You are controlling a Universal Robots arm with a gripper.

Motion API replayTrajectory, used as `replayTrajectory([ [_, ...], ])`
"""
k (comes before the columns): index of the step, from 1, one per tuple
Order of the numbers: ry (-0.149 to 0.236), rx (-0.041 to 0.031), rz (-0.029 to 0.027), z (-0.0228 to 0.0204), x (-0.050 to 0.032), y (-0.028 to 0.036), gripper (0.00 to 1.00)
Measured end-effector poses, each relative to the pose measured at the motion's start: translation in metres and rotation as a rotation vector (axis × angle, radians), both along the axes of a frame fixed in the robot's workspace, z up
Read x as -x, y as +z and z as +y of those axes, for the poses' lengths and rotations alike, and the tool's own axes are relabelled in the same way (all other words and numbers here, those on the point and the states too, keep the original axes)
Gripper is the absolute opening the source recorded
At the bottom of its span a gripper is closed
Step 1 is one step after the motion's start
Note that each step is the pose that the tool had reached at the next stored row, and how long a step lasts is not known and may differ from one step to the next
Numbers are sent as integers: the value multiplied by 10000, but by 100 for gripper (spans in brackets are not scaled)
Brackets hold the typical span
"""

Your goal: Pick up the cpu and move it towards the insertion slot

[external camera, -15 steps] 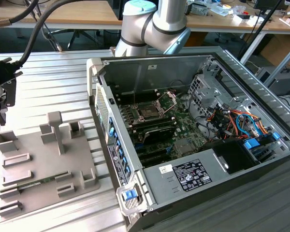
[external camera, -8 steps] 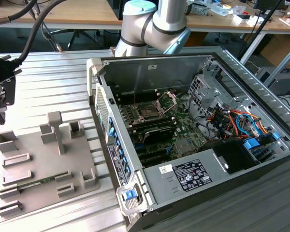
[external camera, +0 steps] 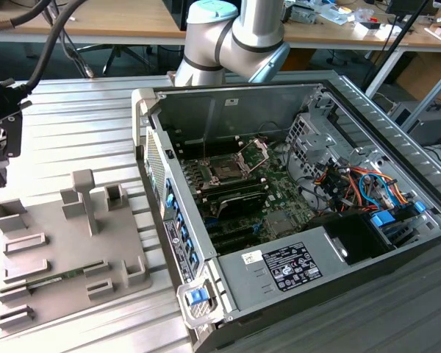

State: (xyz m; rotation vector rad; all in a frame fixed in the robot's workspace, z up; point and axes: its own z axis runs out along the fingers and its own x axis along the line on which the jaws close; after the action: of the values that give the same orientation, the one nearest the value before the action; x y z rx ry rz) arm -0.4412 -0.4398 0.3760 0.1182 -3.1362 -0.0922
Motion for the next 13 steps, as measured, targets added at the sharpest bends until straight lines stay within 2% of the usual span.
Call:
replayTrajectory([
  [13, 0, 0, 0, 0, 0, 96, 55],
])
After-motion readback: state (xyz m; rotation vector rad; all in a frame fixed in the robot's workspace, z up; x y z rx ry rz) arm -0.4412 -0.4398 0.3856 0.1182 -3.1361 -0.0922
